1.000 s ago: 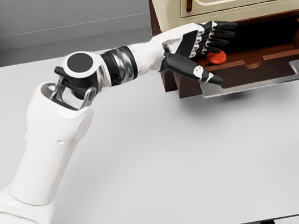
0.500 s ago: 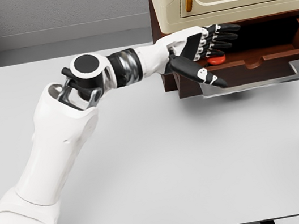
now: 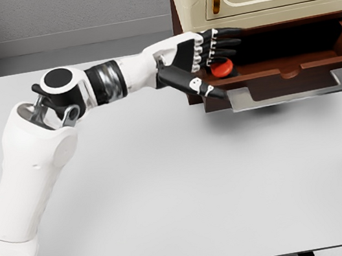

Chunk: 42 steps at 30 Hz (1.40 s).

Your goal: Put the switch into the drawer with left arm, and close the drawer with right arm

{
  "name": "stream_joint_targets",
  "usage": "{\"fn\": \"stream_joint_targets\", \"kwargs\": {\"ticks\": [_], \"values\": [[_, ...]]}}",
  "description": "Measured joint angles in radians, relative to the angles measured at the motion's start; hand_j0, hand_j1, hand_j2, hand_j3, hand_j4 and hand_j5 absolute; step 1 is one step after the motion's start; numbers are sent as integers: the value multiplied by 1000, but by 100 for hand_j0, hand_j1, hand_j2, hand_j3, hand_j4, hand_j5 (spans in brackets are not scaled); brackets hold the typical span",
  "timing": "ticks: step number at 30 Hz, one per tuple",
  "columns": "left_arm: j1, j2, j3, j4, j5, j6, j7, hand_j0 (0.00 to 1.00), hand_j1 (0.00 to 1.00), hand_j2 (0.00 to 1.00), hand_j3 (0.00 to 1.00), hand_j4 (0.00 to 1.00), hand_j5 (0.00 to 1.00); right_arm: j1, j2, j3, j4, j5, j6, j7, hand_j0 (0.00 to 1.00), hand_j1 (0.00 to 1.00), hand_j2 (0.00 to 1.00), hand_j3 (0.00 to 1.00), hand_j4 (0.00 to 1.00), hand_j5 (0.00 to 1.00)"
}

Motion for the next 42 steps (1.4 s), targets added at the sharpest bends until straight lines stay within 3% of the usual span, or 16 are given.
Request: {"fn": "stream_joint_targets", "kwargs": {"ticks": [2, 8, 11, 18, 24, 31, 37, 42], "values": [[8, 27, -10, -6, -72, 1, 0, 100, 100, 100, 100, 100, 100, 2, 0, 0, 0, 0, 0, 0, 78, 78, 78, 78, 78, 78], [20, 78, -3, -46, -49, 4, -2, 100, 100, 100, 100, 100, 100, 2, 0, 0, 0, 0, 0, 0, 78, 78, 78, 78, 78, 78], [20, 92, -3, -79, -93, 3, -1, 100, 100, 100, 100, 100, 100, 2, 0, 0, 0, 0, 0, 0, 77, 77, 77, 77, 77, 77], [46, 191, 29, -173, 17, 3, -1, 100, 100, 100, 100, 100, 100, -11, 0, -2, -5, -1, 0, 0, 62, 62, 62, 62, 62, 62], [172, 351, 167, -194, 86, -65, -1, 100, 100, 100, 100, 100, 100, -35, -2, -8, -20, -9, 0, 0, 43, 43, 43, 43, 43, 43], [479, 422, 448, -185, 82, -161, -1, 100, 100, 100, 100, 100, 100, -117, -11, -11, -33, -32, 0, 0, 44, 44, 44, 44, 44, 44], [549, 421, 530, -44, 75, -431, -1, 100, 100, 100, 100, 100, 100, -199, -13, 18, -39, -37, 0, 0, 47, 47, 47, 47, 47, 47], [551, 402, 541, 30, 75, -544, -1, 100, 100, 100, 100, 100, 100, -239, -24, 77, -47, -37, 0, 0, 49, 49, 49, 49, 49, 49]]}}
